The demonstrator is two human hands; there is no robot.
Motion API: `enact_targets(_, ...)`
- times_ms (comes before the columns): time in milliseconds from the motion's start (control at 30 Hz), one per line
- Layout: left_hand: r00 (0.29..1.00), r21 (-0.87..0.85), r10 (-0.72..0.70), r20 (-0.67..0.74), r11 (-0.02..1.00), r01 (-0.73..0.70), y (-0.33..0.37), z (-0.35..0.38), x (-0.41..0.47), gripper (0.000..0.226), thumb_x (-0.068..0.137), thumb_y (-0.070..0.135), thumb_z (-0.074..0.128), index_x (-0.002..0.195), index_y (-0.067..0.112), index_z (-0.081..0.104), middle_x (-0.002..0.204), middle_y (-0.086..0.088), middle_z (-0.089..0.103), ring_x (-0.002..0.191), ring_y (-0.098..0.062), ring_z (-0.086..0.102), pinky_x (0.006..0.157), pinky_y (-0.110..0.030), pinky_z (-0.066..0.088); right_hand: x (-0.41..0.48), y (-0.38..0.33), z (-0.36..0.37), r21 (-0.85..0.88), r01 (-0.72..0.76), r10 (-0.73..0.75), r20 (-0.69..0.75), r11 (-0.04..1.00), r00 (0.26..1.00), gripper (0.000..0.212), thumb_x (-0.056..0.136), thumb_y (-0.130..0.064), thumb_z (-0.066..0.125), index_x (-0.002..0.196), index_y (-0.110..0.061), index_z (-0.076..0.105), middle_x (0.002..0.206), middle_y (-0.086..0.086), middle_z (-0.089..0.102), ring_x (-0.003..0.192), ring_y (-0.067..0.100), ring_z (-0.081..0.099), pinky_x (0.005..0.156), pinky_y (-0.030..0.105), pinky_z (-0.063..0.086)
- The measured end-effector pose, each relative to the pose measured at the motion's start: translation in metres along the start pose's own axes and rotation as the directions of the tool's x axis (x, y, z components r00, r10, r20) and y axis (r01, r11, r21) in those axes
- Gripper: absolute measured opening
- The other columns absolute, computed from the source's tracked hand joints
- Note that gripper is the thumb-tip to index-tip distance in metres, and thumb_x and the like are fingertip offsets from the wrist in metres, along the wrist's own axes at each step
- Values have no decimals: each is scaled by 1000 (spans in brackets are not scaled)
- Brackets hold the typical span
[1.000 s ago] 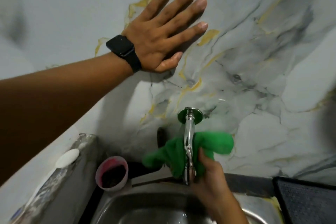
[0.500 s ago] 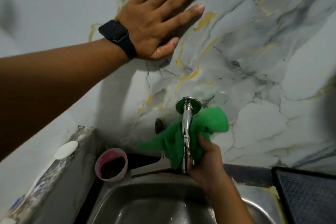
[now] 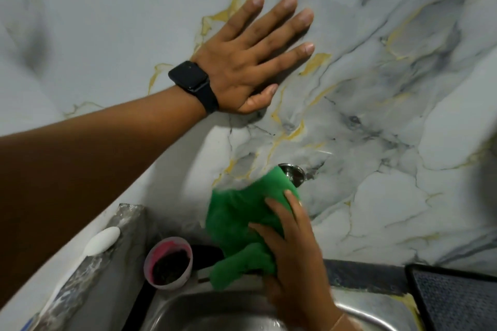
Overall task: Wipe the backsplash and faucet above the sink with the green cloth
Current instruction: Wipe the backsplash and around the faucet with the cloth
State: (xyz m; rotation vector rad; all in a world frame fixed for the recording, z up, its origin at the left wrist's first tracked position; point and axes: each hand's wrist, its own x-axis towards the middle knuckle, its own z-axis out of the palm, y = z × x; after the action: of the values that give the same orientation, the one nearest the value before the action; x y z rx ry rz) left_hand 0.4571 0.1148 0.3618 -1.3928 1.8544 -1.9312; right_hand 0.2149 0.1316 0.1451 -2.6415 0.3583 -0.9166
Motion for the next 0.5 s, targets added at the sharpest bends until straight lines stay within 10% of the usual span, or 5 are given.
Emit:
enact_targets(133,1000,2,6,-9,1000,-6,-2,1,-2,68,93,48,34,153,17,26,154,-19,37,142,-40,33,119,-49,6,64,31,-27,-36,288,-249,407,957,879,22,71,-33,57,90,-29,69,97,-10,67,108,10,55,121,36,22)
enact_targets(300,1000,13,6,-7,1000,-6,-1,0,-2,68,94,47,33,154,17,22,155,-20,34,143,-41,30,119,-49,5,98,38,-25,67,49,-68,310,997,948,31,83,-37,49,68,-11,59,74,10,63,76,26,57,73,44,51)
enact_targets(500,1000,14,3,-7,1000,-3,2,-1,-2,67,94,45,34,153,16,25,154,-20,35,142,-42,30,122,-47,1,2,37,8,145,257,-277,134,955,952,27,82,-40,59,106,-29,63,105,-18,66,135,6,42,122,37,21)
